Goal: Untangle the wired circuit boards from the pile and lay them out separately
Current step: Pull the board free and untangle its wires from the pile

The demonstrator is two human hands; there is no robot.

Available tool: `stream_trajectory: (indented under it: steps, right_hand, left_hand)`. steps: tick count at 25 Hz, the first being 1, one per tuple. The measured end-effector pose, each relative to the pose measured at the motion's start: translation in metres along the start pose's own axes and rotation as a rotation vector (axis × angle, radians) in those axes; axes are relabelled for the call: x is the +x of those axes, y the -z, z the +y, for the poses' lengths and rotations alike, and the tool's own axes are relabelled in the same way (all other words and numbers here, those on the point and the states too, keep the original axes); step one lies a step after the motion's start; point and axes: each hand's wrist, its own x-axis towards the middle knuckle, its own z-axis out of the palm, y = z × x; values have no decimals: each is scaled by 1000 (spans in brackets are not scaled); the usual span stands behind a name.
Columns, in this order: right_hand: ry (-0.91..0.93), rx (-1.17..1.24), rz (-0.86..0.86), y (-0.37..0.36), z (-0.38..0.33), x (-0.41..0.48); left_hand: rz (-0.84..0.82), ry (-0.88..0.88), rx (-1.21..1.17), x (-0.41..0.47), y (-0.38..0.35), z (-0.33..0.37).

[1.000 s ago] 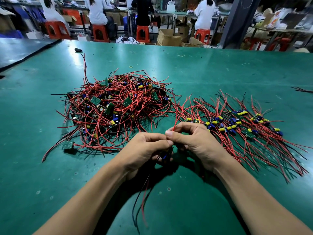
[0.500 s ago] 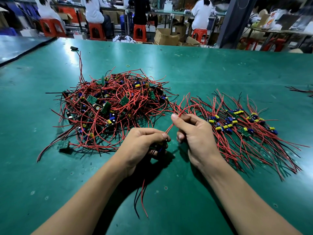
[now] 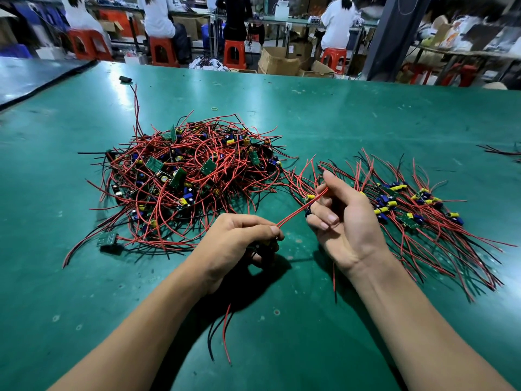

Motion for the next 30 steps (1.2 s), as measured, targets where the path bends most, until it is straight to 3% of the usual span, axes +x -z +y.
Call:
stream_trajectory:
  steps: [10,15,19,21,25,30]
  right_hand:
    - [-221,104,-51,4,-6,2]
    - [85,-348,-7,8,3,3]
    - [174,-713,-214,10,27,-5]
    - [171,-787,-253,10,34,-6]
    - [204,-755,-120,8,34,-4]
    - [278,-500,69,6,25,5]
  left_hand:
    - [21,-4,29,1,0,0]
    - [78,25,-83,3,0,-2]
    - [59,23,-123,3,-2,-5]
    - [37,6,-89,2,0,-6]
    - [25,8,-50,3,2,-5]
    - [-4,5,-53,2,-2,-4]
